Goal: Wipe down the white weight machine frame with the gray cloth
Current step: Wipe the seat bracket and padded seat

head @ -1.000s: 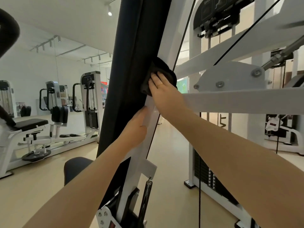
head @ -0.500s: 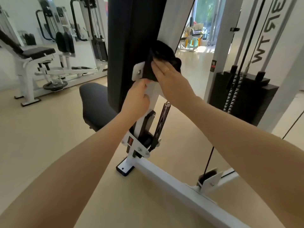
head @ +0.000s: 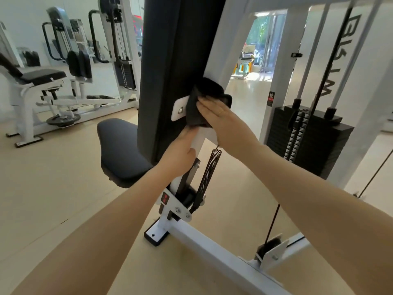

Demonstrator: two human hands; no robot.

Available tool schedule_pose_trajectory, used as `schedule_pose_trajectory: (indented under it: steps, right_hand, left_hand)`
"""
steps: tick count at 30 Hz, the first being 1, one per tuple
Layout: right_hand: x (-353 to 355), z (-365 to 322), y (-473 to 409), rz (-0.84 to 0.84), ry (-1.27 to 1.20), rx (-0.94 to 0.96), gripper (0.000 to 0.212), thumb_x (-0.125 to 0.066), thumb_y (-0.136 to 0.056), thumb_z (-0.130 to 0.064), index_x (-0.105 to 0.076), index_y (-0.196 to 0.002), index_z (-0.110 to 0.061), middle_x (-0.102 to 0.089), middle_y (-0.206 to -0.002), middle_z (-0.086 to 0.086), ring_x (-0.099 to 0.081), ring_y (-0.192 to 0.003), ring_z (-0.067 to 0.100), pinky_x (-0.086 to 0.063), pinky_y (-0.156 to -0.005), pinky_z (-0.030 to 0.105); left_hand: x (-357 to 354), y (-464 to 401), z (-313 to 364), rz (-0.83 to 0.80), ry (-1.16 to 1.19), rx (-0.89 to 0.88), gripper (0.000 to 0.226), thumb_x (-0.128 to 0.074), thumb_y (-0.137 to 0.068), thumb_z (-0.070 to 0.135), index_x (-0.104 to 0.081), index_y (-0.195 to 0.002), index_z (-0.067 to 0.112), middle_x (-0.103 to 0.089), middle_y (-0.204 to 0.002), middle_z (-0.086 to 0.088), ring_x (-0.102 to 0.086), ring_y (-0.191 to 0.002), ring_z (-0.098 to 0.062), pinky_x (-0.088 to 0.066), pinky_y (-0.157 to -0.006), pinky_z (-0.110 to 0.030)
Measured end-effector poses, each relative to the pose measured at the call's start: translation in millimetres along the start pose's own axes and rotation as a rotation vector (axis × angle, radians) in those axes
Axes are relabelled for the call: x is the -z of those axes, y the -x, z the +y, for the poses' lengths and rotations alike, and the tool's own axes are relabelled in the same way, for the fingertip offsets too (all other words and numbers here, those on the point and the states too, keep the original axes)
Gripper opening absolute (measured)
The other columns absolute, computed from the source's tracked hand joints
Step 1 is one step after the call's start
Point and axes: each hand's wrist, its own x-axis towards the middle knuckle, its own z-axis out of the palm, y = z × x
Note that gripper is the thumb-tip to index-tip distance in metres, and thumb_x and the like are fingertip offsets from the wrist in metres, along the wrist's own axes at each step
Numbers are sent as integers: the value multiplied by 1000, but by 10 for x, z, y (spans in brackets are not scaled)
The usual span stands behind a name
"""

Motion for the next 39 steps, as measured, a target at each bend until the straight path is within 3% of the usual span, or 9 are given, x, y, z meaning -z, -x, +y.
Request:
schedule_pose_trajectory:
  steps: [6, 9, 13, 17, 22, 26, 29, 32, 39]
  right_hand:
    - [266, 108, -354, 468, -480, -312, 66, -40, -79, 21, -18, -140, 13, -13, -151, 27, -13, -141, 39, -15, -116, 34]
    - [160, 67, -367, 400, -613, -428, 62, -44, -85, 13, -15, -140, 13, -20, -148, 28, -23, -137, 37, -22, -114, 33]
    - [-145, -123, -156, 82, -634, -548, 66, -45, -92, 2, -9, -146, -1, -25, -148, 20, -41, -126, 23, -23, -90, -4]
    - [62, -96, -323, 308, -865, -593, 64, -48, -82, 11, -20, -140, 3, -37, -136, 24, -42, -123, 30, -37, -103, 33]
    - [209, -40, -534, 466, -691, -682, 58, -51, -82, 8, -30, -136, 3, -42, -135, 20, -46, -117, 31, -42, -98, 36]
    - [-68, -224, -224, 388, -434, -522, 66, -55, -80, 12, -30, -141, 2, -25, -149, 18, -40, -119, 33, -36, -101, 28]
    - [-252, -290, -28, 365, -138, -336, 63, -55, -76, 14, -41, -136, 2, -38, -143, 21, -50, -110, 39, -45, -91, 39]
    - [-410, -230, 128, 241, 238, -45, 45, -42, -83, 1, -58, -124, -7, -64, -119, 9, -62, -96, 29, -52, -76, 34]
    - [-666, -242, 368, -228, 505, 318, 50, -27, -87, -13, -64, -119, -23, -67, -113, -9, -59, -109, 14, -46, -96, 27]
  left_hand:
    - [115, -6, 78, 72, -18, -166, 64, -37, -92, -5, -12, -146, 20, -23, -151, -2, -44, -122, -19, -28, -93, -7]
    - [97, -119, 135, 140, -49, -229, 70, -39, -88, -8, -11, -146, 19, -17, -154, -2, -50, -113, -16, -34, -80, -2]
    - [36, -220, 132, 112, 38, -157, 80, -41, -88, -7, -1, -147, 29, -18, -153, 2, -34, -101, 10, -33, -72, 4]
    - [52, -251, 5, 81, 114, -178, 76, -39, -88, -7, -7, -147, 29, -30, -144, 0, -34, -92, 23, -29, -67, 11]
    - [57, -226, -99, 43, 317, -129, 62, -40, -95, 7, -17, -145, 36, -41, -120, 22, -45, -96, 21, -39, -72, 1]
    - [-58, -72, -285, 52, 320, -85, 63, -41, -92, 0, -22, -144, 32, -40, -131, 13, -46, -109, 5, -41, -88, -9]
    - [-114, 59, -470, 58, 341, 6, 57, -39, -93, 2, -29, -142, 29, -40, -139, 5, -40, -126, -11, -32, -107, -28]
    - [-129, 174, -626, 64, 180, -17, 61, -38, -90, -9, -28, -143, 20, -34, -146, 0, -33, -134, -14, -28, -101, -17]
    - [-189, 277, -891, -19, 101, 14, 63, -37, -88, -12, -26, -144, 15, -28, -150, -4, -27, -137, -17, -23, -103, -12]
